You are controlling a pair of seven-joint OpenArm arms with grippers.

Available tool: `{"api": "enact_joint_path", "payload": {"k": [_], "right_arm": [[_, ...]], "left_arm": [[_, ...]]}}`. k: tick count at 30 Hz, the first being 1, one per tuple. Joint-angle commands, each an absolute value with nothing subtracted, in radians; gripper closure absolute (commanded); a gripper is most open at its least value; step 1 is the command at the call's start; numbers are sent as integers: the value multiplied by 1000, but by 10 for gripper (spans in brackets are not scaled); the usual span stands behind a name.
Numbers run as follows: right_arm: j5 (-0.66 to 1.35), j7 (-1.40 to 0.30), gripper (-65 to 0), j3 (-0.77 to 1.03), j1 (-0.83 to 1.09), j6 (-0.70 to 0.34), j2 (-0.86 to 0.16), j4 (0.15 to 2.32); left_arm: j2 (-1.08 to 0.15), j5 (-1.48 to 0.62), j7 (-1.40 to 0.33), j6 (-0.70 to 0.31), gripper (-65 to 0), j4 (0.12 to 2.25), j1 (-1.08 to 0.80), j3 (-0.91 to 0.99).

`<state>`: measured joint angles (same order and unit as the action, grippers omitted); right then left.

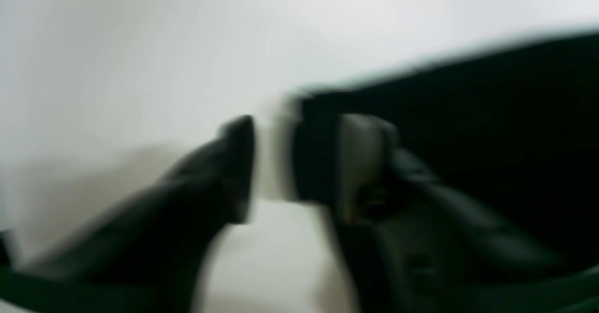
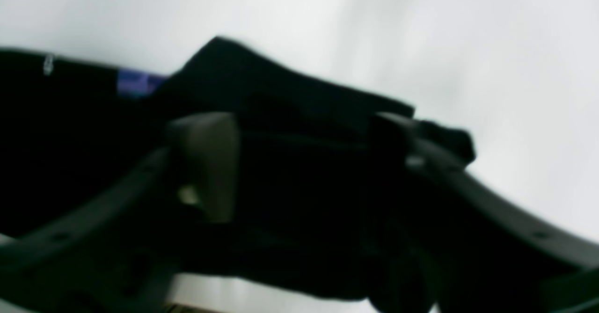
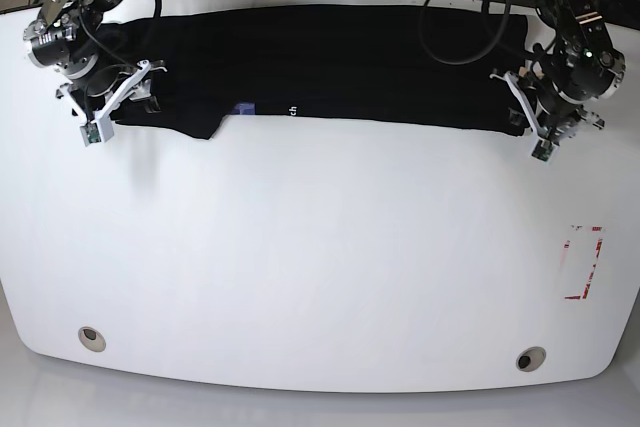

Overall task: Layout the t-shirt on the table in an organized manner, then fold the t-shirt properly
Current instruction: 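Lower the folded hem and open both grippers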

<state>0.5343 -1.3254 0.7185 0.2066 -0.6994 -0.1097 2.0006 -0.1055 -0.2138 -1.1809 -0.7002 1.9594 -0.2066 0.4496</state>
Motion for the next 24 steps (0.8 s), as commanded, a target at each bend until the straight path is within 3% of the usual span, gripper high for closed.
{"api": "enact_joint_path", "payload": {"k": [1,4,15,24], "right_arm": [[536,-1310,-212,728,203,-698,-110,1997],[535,-1279,-163,725,226,-698,-114,1968],[493,-1125,-162,641,288,-698,-177,1819],[361,-980,-162,618,272,-698,-185,1666]], "left_arm": [[-117,-209,-1129,-698,-63,1974,-229,456],[-99,-208,-1073,-698,-60,1963,-265,456],[-91,-206,-1052,-698,-67,1945,-298,452],[-108,-206,-1052,-698,-67,1824,-189,441]]}}
